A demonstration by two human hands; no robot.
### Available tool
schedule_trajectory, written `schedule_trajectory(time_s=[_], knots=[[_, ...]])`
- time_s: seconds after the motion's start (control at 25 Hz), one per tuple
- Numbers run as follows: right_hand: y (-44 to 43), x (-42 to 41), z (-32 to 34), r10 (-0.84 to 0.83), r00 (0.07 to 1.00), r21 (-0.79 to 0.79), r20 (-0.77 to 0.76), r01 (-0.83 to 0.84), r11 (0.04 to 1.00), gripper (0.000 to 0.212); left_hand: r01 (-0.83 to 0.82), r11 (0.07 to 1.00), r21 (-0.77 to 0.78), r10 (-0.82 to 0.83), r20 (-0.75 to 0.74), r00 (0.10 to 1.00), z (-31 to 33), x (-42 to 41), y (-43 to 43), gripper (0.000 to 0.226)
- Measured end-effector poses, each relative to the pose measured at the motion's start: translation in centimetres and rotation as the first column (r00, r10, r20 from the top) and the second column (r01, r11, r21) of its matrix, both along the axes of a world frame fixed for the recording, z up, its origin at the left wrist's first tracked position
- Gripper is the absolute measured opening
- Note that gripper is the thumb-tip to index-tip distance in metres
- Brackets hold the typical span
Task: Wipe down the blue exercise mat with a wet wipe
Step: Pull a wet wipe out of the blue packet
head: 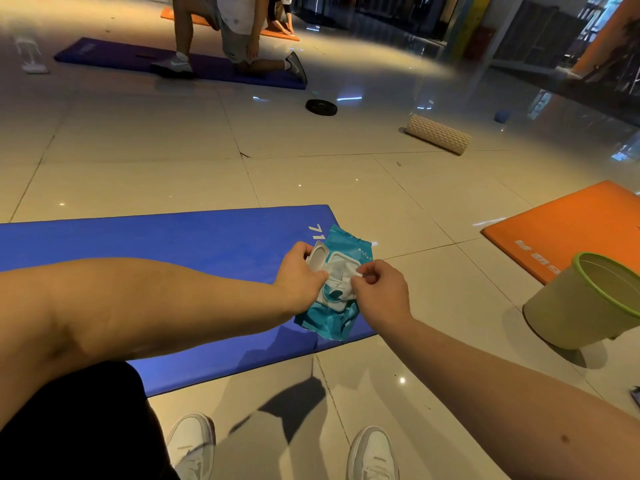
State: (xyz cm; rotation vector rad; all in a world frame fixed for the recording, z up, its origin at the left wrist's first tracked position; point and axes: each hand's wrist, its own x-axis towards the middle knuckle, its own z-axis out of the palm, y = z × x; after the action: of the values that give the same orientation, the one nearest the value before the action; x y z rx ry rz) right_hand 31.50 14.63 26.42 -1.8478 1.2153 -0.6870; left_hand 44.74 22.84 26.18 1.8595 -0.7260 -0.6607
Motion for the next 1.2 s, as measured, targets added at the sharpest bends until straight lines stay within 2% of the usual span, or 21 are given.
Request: schedule_trajectory(time_s=[0.16, 0.32, 0.44, 0.56, 0.88, 0.96, 1.08, 1.2], knots=[[-0.4, -0.1, 0.0, -0.033, 0.999, 0.005, -0.041, 0.033, 0.999, 0.004, -0.02, 1.0, 0.015, 0.02, 0.001, 1.0, 0.0, 0.5, -0.1, 0.029], [0.0, 0.2, 0.0, 0.057, 0.998, 0.009, 0.005, -0.057, 0.998, 0.01, 0.004, 1.0, -0.006, -0.004, -0.073, 0.997, -0.2, 0.0, -0.1, 0.041], [0.3, 0.2, 0.1, 0.119, 0.993, -0.051, -0.009, -0.12, 0.991, 0.012, 0.014, 1.0, -0.003, -0.014, -0.033, 0.999, -0.3, 0.0, -0.1, 0.041], [0.6, 0.2, 0.3, 0.152, 0.984, -0.125, -0.096, -0.163, 0.979, 0.013, -0.01, 1.0, 0.024, 0.009, 0.017, 1.0, -0.5, 0.1, -0.1, 0.034], [0.6, 0.0, 0.6, 0.108, 0.989, -0.078, -0.097, -0.115, 0.99, 0.007, -0.019, 0.998, 0.056, 0.015, 0.071, 0.997, -0.4, 0.2, -0.1, 0.03], [0.7, -0.2, 0.7, 0.13, 0.969, -0.156, -0.208, -0.164, 0.974, 0.01, -0.013, 0.998, 0.06, 0.009, 0.067, 0.998, -0.5, 0.1, 0.0, 0.03], [1.1, -0.2, 0.9, 0.171, 0.878, -0.305, -0.447, -0.329, 0.893, 0.031, 0.01, 0.998, 0.062, -0.015, 0.078, 0.997, -0.5, -0.1, 0.1, 0.03], [1.2, 0.2, 0.9, 0.156, 0.844, -0.362, -0.514, -0.378, 0.852, 0.037, 0.027, 0.997, 0.065, -0.033, 0.09, 0.995, -0.3, -0.3, 0.1, 0.03]])
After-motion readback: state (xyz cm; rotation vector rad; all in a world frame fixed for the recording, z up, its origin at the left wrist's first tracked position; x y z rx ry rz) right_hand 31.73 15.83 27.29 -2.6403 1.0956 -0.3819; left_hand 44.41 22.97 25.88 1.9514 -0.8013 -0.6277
